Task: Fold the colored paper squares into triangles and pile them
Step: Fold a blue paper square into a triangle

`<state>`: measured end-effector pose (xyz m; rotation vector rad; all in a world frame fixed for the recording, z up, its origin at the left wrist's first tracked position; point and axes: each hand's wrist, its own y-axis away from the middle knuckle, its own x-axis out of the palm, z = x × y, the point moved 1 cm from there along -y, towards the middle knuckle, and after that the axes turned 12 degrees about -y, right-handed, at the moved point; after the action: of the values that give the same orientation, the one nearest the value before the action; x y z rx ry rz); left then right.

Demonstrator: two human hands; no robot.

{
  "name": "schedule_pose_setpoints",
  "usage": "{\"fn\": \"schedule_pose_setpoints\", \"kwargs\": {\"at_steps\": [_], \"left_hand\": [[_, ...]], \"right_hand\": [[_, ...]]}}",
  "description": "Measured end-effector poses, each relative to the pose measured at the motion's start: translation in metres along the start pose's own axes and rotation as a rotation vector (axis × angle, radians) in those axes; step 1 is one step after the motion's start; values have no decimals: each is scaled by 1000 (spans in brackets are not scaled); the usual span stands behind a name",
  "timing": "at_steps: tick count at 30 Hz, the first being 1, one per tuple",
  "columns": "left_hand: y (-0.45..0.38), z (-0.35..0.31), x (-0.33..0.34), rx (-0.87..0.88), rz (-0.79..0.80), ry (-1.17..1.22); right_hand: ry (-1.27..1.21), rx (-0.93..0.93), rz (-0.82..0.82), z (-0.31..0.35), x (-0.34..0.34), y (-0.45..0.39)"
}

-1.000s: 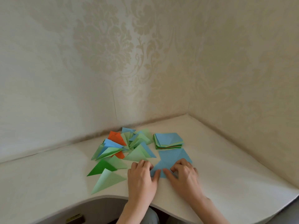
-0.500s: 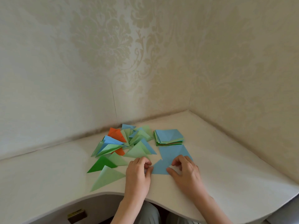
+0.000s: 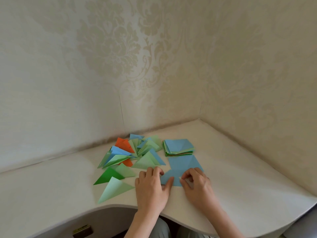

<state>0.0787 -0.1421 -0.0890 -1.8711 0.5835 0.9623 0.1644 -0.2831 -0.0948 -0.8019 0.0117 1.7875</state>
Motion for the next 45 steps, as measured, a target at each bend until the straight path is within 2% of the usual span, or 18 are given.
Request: {"fn": "schedule_pose_setpoints", "kwargs": {"at_steps": [5, 7, 11, 17, 23, 27, 32, 36, 40, 43, 45], "left_hand": [[-2, -3, 3, -28, 33, -5], [-3, -2, 2, -43, 52, 18], [-6, 6, 0, -55, 120, 132], [-10, 13, -6, -105, 213, 336], [-9, 19, -16, -137, 197, 281], [-7, -3, -24, -36, 123, 99], [-11, -17, -22, -115, 270, 97], [-14, -16, -18, -111, 319, 194], [-11, -10, -22, -58, 301, 263], [-13, 7, -29, -92, 206, 276], [-18, 24, -35, -108, 136, 243]], "right_hand": [[106, -2, -52, 5, 4, 3], [123, 24, -15, 8, 5, 2], [97, 97, 85, 9, 1, -3], [42, 86, 78, 6, -2, -2], [67, 48, 52, 5, 0, 1], [71, 40, 19, 7, 1, 2], [94, 11, 40, 7, -1, 2], [38, -15, 20, 7, -3, 3], [-31, -56, -26, 5, -5, 5], [-115, -106, -124, 9, -9, 6], [-52, -195, -172, 13, -11, 7]]}}
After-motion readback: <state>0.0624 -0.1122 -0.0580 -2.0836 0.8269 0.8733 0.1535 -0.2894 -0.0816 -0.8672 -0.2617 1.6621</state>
